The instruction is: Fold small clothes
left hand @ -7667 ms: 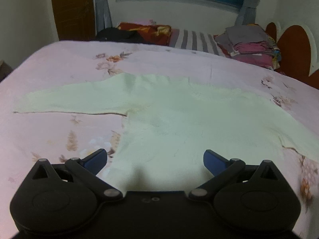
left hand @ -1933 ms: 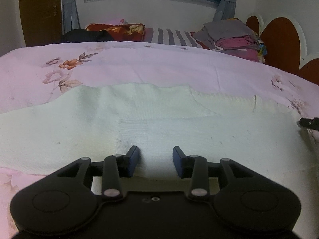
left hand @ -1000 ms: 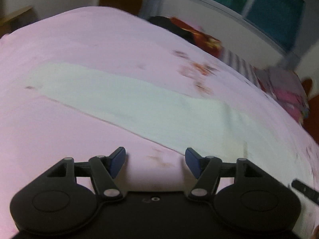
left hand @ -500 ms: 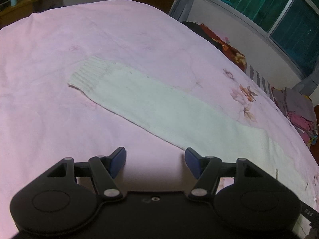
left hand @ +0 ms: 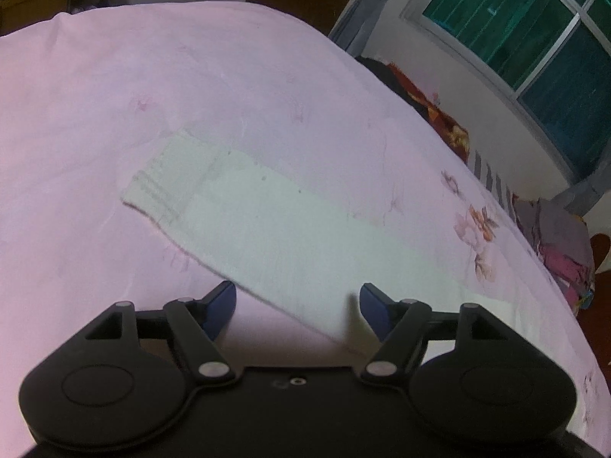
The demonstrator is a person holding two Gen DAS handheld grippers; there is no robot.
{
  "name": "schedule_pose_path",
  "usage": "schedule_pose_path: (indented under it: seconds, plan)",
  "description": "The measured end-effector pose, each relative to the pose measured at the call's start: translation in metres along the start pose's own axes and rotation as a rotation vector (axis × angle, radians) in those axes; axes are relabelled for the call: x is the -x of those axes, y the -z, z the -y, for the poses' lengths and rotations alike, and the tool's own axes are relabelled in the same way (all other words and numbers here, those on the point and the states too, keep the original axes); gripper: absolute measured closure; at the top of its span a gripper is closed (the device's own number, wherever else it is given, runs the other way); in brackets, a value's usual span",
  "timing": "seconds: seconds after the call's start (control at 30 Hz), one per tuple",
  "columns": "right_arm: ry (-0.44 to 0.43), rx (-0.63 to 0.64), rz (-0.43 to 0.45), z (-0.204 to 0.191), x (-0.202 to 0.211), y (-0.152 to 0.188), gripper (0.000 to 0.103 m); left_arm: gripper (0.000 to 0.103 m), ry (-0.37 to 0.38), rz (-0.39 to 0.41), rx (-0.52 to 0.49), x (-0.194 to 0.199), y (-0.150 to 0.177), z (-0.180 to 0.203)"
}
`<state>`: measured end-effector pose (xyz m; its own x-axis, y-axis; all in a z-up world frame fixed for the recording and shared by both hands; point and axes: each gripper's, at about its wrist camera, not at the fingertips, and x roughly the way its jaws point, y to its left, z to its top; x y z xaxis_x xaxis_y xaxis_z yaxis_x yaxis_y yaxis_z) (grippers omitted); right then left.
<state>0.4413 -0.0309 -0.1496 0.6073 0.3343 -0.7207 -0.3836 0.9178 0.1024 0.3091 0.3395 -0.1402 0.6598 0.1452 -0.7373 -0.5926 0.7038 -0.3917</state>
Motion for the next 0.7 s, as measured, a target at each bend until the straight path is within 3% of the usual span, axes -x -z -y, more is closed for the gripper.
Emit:
schedule_pose_path:
  seconds: [0.17, 0.27, 0.33, 0.4, 0.53, 0.7]
  plan:
    - [0.003, -0.002, 0.004, 0.000, 0.003, 0.002, 0.069, 0.042, 0.002, 0.057, 0.041, -0.005, -0.003, -0.006]
    - [0.006, -0.011, 0.002, 0.000, 0.005, 0.001, 0.069, 0.064, -0.017, 0.086, 0.065, -0.006, -0.004, -0.012]
    - [0.010, 0.002, 0.005, -0.001, 0.004, 0.003, 0.069, 0.086, -0.023, 0.098, 0.089, -0.006, -0.004, -0.019]
    - [0.014, 0.013, 0.009, -0.003, 0.003, 0.004, 0.069, 0.095, -0.012, 0.104, 0.138, -0.008, -0.005, -0.030]
    - [0.010, 0.002, 0.008, -0.001, 0.003, 0.004, 0.069, 0.099, 0.013, 0.120, 0.178, -0.007, -0.004, -0.034]
    - [0.002, -0.017, 0.017, 0.002, 0.005, 0.003, 0.069, 0.100, 0.028, 0.206, 0.063, 0.011, -0.006, -0.002]
